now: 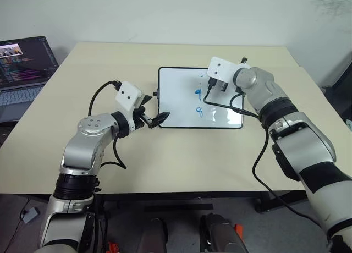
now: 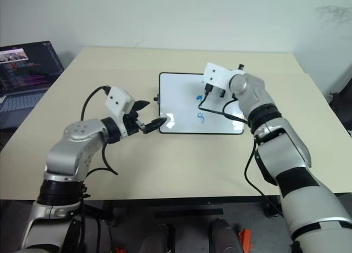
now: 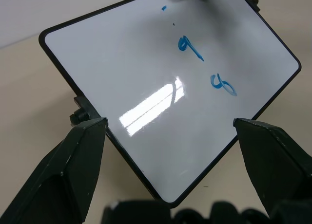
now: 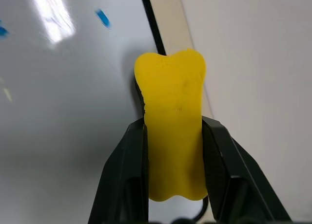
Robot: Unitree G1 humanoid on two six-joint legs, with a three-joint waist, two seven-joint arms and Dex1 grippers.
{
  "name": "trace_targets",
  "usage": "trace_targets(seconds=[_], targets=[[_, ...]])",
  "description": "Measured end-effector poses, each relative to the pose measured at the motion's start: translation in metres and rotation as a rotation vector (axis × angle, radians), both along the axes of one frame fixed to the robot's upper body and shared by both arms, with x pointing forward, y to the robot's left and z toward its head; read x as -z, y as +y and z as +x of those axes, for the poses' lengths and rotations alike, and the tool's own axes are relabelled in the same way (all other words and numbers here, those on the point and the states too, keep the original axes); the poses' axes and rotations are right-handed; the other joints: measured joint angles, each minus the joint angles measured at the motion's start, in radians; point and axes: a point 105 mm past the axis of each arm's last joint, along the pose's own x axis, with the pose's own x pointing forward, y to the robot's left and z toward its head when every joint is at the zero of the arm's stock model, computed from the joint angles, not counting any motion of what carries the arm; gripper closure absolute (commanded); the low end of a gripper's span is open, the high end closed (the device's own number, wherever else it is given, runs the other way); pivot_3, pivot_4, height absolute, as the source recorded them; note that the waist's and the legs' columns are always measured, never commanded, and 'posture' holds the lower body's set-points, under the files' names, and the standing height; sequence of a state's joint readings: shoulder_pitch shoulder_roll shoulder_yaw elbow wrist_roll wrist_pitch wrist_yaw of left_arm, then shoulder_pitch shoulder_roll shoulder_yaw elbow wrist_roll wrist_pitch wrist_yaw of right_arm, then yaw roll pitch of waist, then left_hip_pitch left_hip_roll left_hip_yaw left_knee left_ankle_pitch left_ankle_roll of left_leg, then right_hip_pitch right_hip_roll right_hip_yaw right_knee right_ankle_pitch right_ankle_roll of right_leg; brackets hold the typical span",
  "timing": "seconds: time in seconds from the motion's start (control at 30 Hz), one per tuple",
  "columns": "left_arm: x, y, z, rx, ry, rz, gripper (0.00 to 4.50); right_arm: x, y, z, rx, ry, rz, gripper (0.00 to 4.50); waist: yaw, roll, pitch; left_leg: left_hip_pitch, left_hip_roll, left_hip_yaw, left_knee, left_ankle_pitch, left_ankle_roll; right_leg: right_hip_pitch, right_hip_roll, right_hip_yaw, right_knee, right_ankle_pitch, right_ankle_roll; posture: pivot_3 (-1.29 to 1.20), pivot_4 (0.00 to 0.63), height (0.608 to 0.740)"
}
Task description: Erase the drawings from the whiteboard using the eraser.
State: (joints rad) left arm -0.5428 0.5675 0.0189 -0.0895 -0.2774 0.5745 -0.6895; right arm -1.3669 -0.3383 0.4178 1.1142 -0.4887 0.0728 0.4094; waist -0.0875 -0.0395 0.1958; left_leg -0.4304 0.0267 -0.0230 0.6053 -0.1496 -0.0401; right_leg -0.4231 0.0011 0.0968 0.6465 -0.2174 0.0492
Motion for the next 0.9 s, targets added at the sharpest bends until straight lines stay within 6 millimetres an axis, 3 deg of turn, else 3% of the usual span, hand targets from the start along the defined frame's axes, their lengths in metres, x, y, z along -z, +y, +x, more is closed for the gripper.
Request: trace_targets(seconds=[0.17,0.53,0.9], targets=[[0.0,0.0,0.0,0.002,-0.004,0.0,0.0,0.002,0.011,-0.002,-0.031,0.012,0.005,3.4,-0.005,0.0,0.0,0.0,0.0,0.0,0.0,0.0,0.0,0.0,0.0,0.0,0.0,0.0,0.0,0.0,0.15,0.74],[-0.001,-0.002,0.0,0.007,-0.009,0.0,0.0,0.016,0.066,-0.015,-0.155,0.056,0.034,3.4,-0.025,0.0,0.0,0.0,0.001,0.0,0.0,0.0,0.0,0.0,0.001,0.0,0.001,0.0,0.0,0.0,0.15,0.74],[0.0,-0.003,0.0,0.009,-0.008,0.0,0.0,0.02,0.069,-0.019,-0.173,0.084,0.031,3.41,-0.024,0.0,0.0,0.0,0.001,0.0,-0.001,0.0,0.0,-0.001,0.001,0.0,0.001,0.0,0.0,0.0,0.15,0.74]])
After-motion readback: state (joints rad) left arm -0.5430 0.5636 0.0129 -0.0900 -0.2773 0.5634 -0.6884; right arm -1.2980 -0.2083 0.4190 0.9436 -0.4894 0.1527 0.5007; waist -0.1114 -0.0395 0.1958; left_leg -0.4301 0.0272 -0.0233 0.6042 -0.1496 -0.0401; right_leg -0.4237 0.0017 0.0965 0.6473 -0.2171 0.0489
